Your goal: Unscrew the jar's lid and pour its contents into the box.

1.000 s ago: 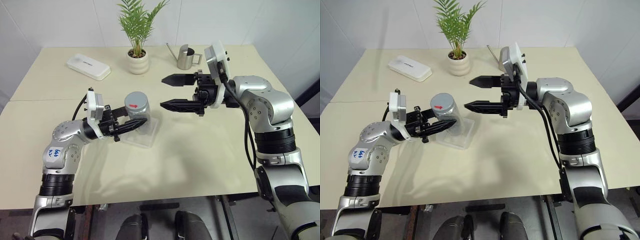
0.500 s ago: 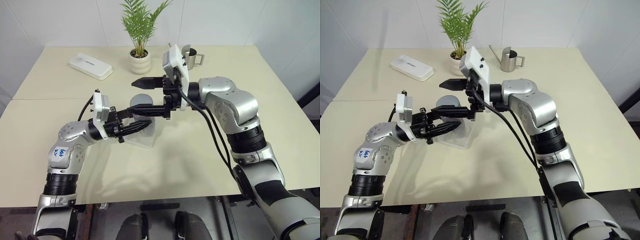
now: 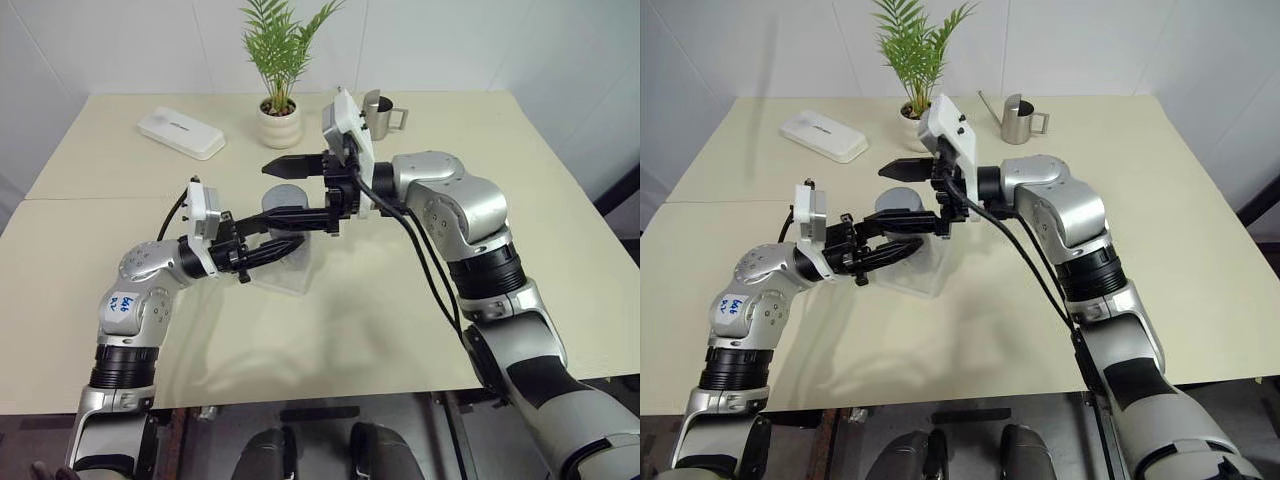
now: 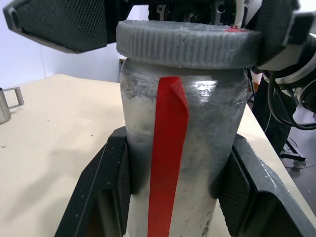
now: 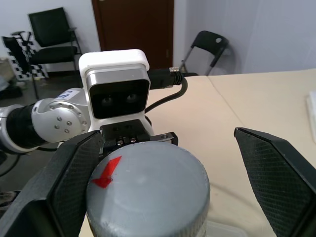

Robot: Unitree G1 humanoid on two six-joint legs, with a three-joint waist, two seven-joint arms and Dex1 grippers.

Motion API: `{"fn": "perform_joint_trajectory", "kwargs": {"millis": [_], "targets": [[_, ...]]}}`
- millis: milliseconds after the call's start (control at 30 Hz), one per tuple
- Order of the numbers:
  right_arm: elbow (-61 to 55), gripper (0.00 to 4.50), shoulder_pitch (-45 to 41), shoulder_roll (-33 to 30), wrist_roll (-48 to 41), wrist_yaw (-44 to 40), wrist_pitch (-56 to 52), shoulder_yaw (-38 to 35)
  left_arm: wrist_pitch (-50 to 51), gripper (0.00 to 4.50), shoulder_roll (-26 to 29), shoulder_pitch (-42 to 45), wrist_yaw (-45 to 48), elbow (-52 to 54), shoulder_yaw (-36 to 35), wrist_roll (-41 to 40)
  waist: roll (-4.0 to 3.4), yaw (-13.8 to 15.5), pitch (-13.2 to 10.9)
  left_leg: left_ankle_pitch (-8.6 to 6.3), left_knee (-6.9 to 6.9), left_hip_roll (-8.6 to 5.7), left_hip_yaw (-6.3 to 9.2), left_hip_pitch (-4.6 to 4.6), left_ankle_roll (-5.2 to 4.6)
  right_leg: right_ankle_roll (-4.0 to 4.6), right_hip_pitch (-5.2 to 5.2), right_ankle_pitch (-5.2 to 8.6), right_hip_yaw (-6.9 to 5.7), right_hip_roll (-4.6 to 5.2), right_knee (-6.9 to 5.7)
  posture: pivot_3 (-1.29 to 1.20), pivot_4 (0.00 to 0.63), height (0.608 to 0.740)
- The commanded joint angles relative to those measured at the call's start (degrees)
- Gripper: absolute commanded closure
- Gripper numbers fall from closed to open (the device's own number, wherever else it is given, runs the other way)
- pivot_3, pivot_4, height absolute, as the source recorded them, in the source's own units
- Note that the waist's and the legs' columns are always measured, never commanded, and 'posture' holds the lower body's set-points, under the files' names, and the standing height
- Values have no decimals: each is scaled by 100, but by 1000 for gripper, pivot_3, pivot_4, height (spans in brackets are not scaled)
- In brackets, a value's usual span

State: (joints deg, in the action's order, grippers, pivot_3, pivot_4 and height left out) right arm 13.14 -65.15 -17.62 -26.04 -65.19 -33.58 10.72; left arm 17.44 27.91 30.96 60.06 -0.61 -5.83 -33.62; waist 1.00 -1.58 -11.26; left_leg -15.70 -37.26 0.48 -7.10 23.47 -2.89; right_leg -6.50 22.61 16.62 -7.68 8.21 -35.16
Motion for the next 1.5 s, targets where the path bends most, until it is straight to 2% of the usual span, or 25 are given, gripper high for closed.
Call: {"fn": "perform_joint_trajectory", "kwargs": {"millis": [33,667,900,1033,1100,1300,1500], "targets": [[286,27,-206,-280,-9,-247,244,-348,-206,2528,-20,37,83,218,-101,-93,0,-5,0,0,1,-1,-1,0,0,0,0,0,1,0,0,0,150,740],[1233,27,-196,-879,151,-956,581,-519,-268,2528,-40,32,88,229,-241,-119,0,0,0,0,-2,-2,-1,0,-1,0,-3,0,-1,3,4,0,150,740],[808,27,32,-1253,-140,-1294,223,-779,-238,2528,-10,19,73,225,-262,-86,0,1,0,0,2,2,-1,0,0,0,-2,0,-3,2,6,0,150,740],[74,27,127,-1084,-625,-1261,-306,-900,-234,2528,-10,16,68,220,-252,-81,-1,-16,-1,0,0,7,-4,-1,0,0,-2,0,1,3,6,0,150,740],[-245,27,107,-829,-708,-918,-449,-864,-235,2528,-30,20,58,218,-229,-71,-1,-16,-1,2,0,13,-3,-2,4,0,-2,0,1,5,6,0,150,740],[-561,27,-24,-168,-495,-89,-638,-519,-230,2528,-98,26,73,196,-130,-50,-1,-1,-1,3,-4,10,-4,-3,8,1,-2,0,3,16,1,0,150,740],[-524,27,-4,85,-243,168,-535,-201,-240,2528,-136,90,63,178,-84,-49,-1,0,0,2,1,2,3,-1,5,1,-1,0,0,13,-1,0,150,740]]}}
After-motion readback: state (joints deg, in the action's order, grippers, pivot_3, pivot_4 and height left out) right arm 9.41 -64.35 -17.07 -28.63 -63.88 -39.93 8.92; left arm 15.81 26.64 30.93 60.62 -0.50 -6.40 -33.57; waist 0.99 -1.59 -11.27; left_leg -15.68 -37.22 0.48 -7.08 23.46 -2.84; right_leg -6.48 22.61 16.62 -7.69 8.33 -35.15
